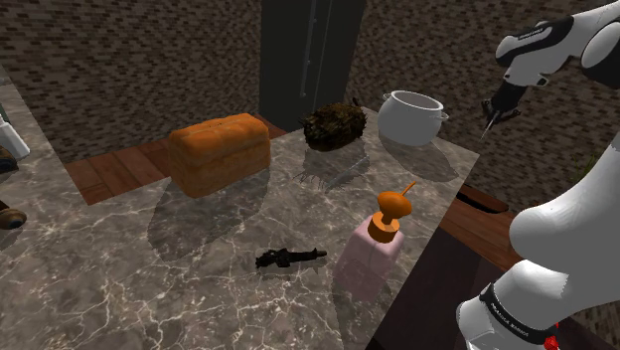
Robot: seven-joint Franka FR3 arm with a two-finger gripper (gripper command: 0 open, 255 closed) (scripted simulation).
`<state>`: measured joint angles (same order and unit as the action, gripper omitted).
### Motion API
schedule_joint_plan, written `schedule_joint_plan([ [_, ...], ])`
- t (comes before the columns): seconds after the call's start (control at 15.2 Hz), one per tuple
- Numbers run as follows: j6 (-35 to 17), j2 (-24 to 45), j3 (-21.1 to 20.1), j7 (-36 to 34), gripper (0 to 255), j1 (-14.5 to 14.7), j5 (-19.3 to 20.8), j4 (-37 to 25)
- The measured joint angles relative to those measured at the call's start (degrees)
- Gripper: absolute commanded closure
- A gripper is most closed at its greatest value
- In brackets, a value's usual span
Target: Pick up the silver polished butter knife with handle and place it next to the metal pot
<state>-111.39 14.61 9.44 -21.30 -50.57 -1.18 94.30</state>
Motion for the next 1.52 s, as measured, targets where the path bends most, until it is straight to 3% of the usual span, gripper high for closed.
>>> schedule_joint_plan([
  [1.19, -12.5, 4.2, -0.3, 0.2, 255, -0.1, -0.8, 8.4],
  [1.52, -13.3, 4.3, -0.3, 0.3, 255, -0.1, -0.8, 9.0],
])
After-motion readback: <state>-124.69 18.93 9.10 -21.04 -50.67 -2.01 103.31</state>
